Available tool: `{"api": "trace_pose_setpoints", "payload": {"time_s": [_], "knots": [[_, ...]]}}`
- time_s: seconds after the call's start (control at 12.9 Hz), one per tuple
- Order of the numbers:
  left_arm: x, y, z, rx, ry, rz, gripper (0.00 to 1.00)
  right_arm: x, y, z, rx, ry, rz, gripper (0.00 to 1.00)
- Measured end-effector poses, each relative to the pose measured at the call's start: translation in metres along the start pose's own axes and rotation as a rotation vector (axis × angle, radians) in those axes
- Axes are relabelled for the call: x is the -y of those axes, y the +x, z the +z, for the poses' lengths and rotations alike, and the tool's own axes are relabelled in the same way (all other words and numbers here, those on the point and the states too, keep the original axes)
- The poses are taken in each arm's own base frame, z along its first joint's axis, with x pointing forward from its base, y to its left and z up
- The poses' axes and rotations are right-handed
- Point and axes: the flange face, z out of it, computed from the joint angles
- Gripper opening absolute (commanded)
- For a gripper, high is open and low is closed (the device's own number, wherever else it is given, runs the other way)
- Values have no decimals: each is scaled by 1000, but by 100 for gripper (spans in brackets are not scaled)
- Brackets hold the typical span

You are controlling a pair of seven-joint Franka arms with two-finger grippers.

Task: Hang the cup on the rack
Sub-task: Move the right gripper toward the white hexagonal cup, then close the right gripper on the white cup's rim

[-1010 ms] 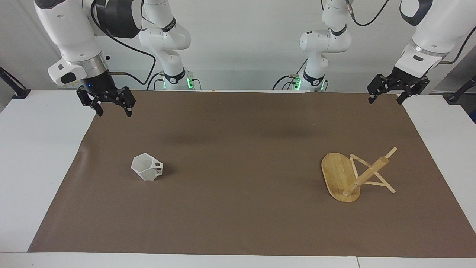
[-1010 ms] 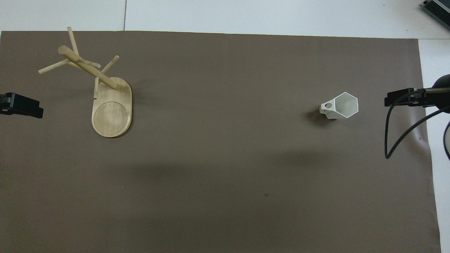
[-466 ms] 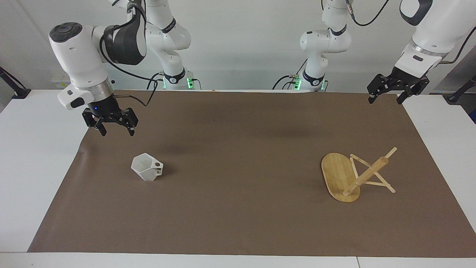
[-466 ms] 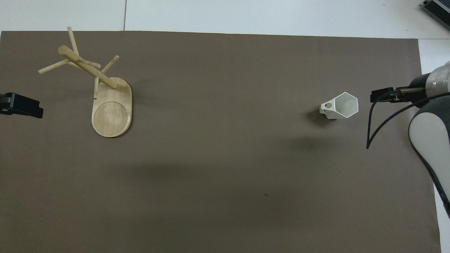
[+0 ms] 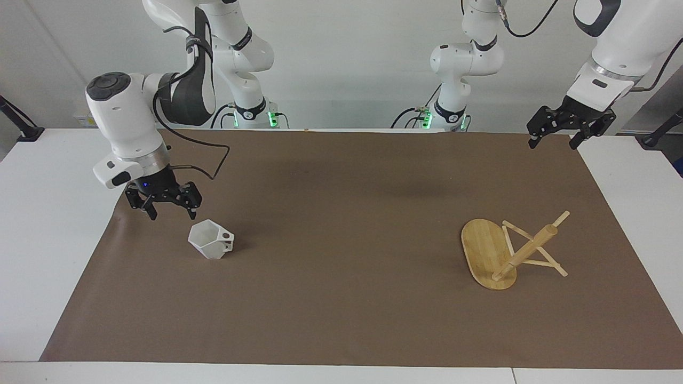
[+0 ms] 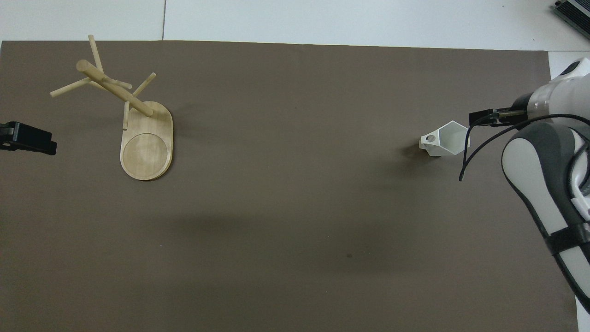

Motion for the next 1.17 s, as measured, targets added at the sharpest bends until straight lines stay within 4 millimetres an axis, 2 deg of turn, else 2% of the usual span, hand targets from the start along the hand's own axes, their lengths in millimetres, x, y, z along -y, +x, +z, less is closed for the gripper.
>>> {"api": "trace_pose_setpoints", "payload": {"time_s": [0.31, 0.78, 1.17], "knots": [[0, 0, 0, 0, 0, 0, 100, 1, -1, 35, 4, -2, -1, 100], [0, 0, 0, 0, 0, 0, 100, 2, -9, 74, 6, -4, -2, 100], [0, 0, 0, 0, 0, 0, 100, 2, -12, 94, 6, -1, 2, 100]]}}
